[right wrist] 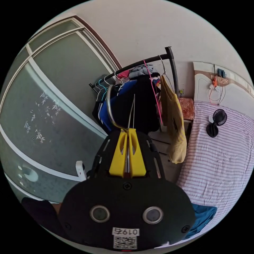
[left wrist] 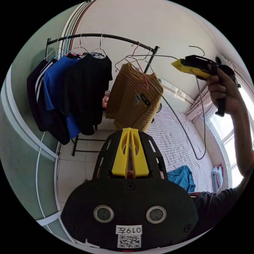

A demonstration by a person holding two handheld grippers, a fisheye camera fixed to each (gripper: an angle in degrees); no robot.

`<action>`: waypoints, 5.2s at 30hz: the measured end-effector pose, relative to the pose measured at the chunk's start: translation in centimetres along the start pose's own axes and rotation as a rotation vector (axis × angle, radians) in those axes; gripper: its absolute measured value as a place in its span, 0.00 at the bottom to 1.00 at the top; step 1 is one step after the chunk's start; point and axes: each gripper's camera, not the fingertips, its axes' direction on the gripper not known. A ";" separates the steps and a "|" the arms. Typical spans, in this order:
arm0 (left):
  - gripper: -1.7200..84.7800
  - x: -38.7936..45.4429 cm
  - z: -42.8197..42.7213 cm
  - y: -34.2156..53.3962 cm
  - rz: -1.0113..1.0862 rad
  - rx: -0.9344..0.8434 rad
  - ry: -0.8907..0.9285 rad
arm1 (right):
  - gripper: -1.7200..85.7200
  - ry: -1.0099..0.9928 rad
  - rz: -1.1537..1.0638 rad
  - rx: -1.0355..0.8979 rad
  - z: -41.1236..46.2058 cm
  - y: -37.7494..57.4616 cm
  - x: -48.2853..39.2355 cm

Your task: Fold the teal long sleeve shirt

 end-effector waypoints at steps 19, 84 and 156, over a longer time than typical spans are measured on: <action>0.03 -12.2 0.5 -8.9 -0.015 0.040 0.140 | 0.01 0.353 0.026 -0.116 19.2 -25.0 -6.9; 0.03 82.2 60.4 39.9 1.162 -1.102 0.485 | 0.01 0.523 1.532 0.484 -15.8 78.5 38.6; 0.03 110.4 70.8 85.9 1.512 -1.096 0.797 | 0.10 0.056 0.907 -0.343 -31.4 69.1 102.1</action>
